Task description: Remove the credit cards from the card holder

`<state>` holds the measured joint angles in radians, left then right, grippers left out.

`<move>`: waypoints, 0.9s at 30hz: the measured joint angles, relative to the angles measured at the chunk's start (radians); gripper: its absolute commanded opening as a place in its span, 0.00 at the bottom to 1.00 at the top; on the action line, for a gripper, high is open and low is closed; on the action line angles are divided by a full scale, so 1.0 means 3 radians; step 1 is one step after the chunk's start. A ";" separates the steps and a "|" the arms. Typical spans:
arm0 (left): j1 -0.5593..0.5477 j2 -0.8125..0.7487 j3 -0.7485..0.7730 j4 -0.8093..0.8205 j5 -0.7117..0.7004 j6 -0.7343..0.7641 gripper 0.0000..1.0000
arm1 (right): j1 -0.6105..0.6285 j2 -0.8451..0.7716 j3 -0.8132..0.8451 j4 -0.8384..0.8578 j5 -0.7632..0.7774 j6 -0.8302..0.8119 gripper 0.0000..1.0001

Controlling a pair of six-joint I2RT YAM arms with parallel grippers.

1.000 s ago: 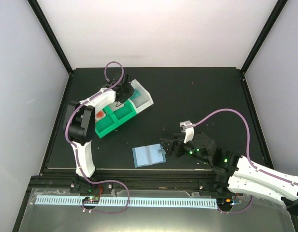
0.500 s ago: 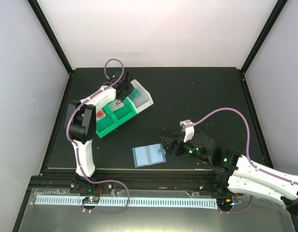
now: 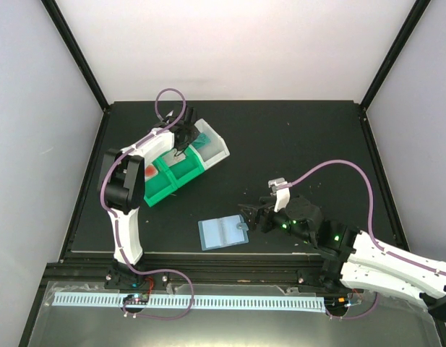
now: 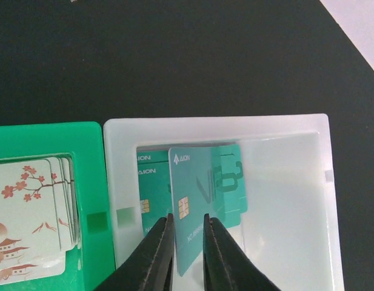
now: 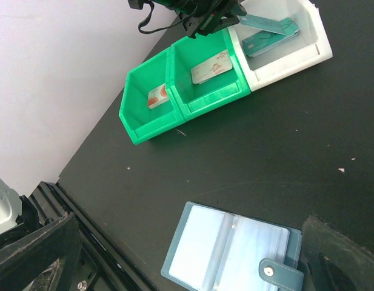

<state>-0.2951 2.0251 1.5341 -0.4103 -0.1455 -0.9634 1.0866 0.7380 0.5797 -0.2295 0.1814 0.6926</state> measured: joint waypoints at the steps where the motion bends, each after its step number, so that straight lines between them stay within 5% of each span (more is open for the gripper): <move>1: 0.0000 0.0000 0.0000 -0.0003 -0.0003 -0.0006 0.18 | 0.0000 0.0003 0.0000 0.0000 0.0000 0.0000 1.00; 10: 0.0000 -0.0004 0.0015 -0.0010 -0.0010 -0.0015 0.27 | 0.0000 0.0003 0.0000 -0.0010 -0.0011 0.0000 1.00; 23: -0.0001 -0.0640 -0.0175 -0.0083 0.0342 0.0187 0.72 | 0.0000 0.0093 0.0008 -0.0106 -0.0083 0.0018 1.00; 27: -0.0001 -0.1033 -0.0418 -0.0075 0.0570 0.0360 0.74 | 0.0000 0.0253 0.0070 -0.0259 -0.0114 0.0017 0.96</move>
<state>-0.2955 1.7153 1.4086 -0.4328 0.0254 -0.8555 1.0866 0.8139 0.6006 -0.3073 0.1471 0.6975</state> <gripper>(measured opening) 0.729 0.999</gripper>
